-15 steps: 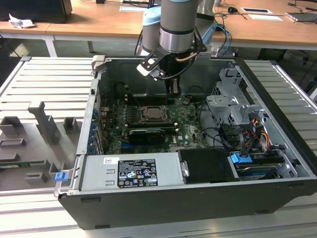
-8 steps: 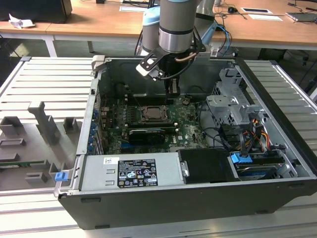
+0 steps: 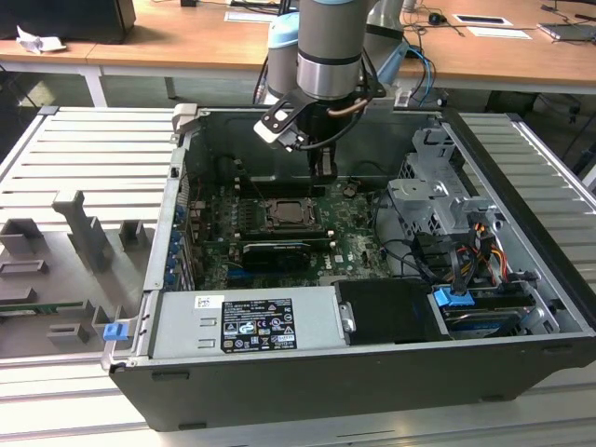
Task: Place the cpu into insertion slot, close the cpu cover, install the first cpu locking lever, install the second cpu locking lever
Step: 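Close the cpu cover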
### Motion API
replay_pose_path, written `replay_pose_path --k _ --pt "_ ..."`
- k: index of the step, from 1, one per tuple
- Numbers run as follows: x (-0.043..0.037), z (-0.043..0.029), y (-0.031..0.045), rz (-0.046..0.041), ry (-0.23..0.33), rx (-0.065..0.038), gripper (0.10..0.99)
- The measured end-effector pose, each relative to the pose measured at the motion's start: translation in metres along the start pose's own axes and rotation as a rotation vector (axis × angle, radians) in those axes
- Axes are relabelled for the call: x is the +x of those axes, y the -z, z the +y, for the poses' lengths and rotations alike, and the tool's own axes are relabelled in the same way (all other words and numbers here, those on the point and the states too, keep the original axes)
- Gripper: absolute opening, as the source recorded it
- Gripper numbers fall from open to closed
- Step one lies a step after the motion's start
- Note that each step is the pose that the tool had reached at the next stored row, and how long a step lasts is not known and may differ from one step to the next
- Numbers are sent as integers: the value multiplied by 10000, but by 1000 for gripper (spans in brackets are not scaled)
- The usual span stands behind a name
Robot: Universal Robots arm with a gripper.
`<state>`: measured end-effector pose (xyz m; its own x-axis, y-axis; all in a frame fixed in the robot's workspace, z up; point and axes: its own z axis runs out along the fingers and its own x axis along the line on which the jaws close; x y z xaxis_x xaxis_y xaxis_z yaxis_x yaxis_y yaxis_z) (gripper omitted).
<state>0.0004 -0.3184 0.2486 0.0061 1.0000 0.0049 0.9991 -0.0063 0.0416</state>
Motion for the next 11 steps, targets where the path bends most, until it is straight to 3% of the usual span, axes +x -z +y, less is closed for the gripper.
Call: replay_pose_path --k 11 --pt "0 -58 -1 0 0 0 106"
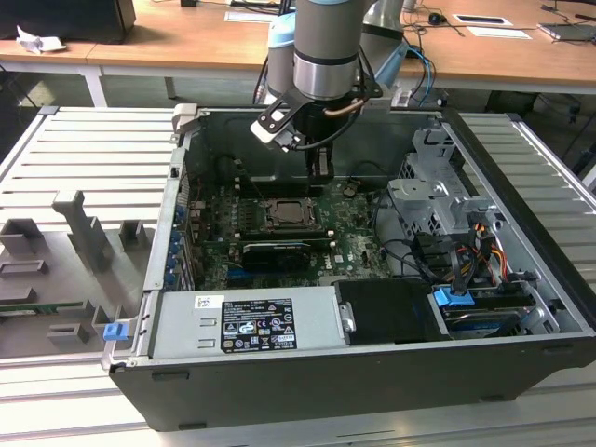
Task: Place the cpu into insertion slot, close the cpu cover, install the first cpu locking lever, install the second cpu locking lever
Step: 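Close the cpu cover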
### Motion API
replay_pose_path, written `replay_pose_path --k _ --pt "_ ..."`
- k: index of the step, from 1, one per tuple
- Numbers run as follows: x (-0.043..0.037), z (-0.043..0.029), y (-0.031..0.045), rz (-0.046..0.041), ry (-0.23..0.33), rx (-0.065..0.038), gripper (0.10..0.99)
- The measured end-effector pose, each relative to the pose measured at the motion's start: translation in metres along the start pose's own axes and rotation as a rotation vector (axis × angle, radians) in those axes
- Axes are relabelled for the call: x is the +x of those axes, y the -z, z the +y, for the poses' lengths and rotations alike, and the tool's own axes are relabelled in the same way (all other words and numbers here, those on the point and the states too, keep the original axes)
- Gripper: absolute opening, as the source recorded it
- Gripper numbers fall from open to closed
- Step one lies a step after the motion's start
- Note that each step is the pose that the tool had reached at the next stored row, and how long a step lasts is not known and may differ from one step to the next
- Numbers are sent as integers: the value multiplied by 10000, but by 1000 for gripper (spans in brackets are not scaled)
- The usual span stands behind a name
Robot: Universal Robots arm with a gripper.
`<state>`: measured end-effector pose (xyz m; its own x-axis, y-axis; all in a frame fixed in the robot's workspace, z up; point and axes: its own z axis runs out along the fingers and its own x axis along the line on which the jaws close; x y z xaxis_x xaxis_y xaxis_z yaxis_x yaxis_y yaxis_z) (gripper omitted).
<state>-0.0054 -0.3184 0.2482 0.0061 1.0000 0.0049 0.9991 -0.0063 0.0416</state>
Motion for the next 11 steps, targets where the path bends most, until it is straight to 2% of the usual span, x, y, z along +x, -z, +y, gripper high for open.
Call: replay_pose_path --k 6,11 --pt "-1 -79 1 0 -1 0 106" --pt "-1 -195 3 1 -1 0 106"
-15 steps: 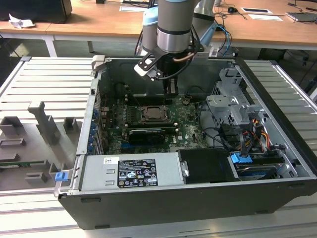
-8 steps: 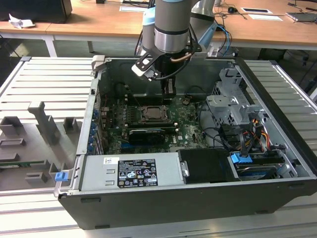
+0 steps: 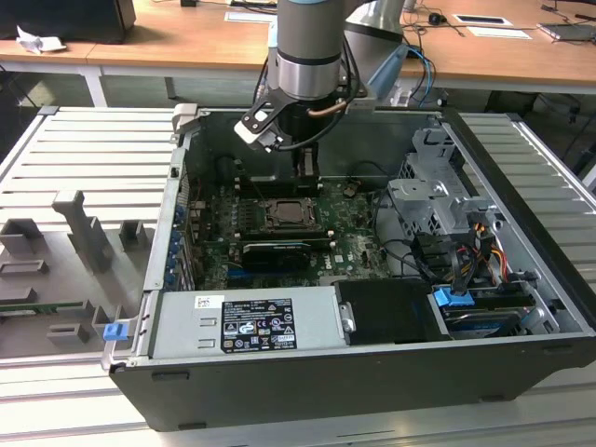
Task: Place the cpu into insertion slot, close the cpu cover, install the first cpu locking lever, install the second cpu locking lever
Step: 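Close the cpu cover, then install the first cpu locking lever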
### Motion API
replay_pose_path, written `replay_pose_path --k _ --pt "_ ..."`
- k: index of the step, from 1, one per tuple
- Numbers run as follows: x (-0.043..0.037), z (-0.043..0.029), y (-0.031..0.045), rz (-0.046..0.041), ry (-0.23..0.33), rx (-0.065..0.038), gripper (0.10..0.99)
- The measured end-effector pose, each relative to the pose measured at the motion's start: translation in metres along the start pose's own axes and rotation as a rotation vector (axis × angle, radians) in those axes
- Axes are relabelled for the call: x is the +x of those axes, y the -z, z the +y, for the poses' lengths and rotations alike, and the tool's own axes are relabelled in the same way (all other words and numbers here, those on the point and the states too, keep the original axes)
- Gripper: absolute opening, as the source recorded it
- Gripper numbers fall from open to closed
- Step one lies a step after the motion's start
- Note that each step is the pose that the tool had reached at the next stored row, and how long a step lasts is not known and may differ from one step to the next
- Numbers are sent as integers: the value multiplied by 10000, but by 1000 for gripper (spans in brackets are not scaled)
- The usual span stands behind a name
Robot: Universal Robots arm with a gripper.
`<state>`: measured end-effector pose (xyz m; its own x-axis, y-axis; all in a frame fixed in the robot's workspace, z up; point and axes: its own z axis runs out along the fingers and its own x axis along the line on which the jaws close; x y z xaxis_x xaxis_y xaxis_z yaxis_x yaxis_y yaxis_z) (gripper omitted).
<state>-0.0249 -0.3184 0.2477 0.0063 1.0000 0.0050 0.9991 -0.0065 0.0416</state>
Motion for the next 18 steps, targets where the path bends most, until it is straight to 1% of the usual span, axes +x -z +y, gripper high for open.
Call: replay_pose_path --k 2,4,8,12,15,18 --pt "0 -50 1 0 1 1 106" --pt "-1 -78 1 0 1 0 106" --pt "-1 -127 3 0 1 0 106" --pt "-1 -152 6 -1 2 1 106" --pt "0 -149 76 -16 1 1 106" --pt "2 -144 176 -73 4 0 106"
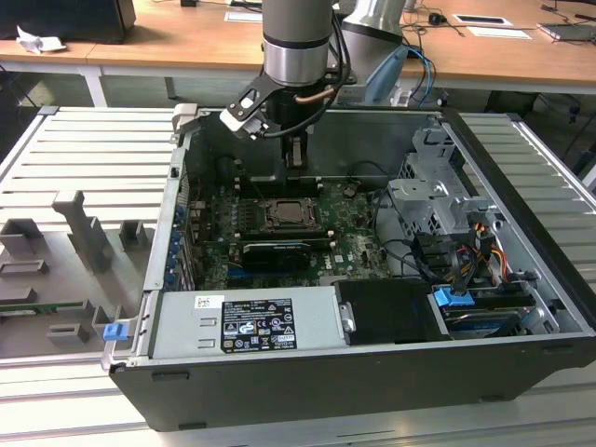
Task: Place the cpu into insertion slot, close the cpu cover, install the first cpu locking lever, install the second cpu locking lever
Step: 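Install the first cpu locking lever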
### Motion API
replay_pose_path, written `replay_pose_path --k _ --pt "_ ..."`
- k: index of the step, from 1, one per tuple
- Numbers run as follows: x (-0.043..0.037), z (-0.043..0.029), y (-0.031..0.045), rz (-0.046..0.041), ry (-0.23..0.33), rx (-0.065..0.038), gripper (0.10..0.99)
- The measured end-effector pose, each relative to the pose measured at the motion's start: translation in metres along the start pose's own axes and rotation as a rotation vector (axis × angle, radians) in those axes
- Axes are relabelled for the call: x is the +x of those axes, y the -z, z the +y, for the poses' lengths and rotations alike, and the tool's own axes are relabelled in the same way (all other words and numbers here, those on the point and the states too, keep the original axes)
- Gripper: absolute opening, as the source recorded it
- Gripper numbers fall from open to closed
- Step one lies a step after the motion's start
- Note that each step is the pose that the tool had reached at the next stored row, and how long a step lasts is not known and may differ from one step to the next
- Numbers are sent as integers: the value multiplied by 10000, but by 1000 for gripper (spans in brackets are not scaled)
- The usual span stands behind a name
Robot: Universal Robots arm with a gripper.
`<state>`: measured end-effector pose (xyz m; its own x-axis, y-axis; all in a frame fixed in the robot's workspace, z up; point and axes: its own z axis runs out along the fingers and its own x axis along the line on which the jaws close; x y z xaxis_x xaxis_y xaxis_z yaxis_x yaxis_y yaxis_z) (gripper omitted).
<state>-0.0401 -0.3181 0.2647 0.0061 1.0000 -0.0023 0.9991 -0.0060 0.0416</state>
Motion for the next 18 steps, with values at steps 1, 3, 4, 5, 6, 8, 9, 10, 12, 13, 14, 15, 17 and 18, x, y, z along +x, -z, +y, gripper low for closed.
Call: replay_pose_path --k 1,3,4,5,6,8,9,10,12,13,14,15,17,18 --pt "0 1 8 -8 0 -1 106" --pt "0 0 9 -17 9 -2 106" --pt "0 0 9 -20 57 -1 106" --pt "0 0 10 -20 116 -1 106" --pt "1 0 9 -16 229 -2 106" --pt "1 0 10 -11 411 -2 106" --pt "1 0 9 -3 576 -3 106" --pt "0 0 10 4 778 -3 106" --pt "0 0 10 10 909 -4 106" --pt "0 1 9 11 927 -4 106" --pt "0 1 10 14 994 -4 106" --pt "0 1 10 18 1107 -5 106" --pt "0 0 10 28 1339 -6 106" --pt "0 1 10 33 1450 -6 106"
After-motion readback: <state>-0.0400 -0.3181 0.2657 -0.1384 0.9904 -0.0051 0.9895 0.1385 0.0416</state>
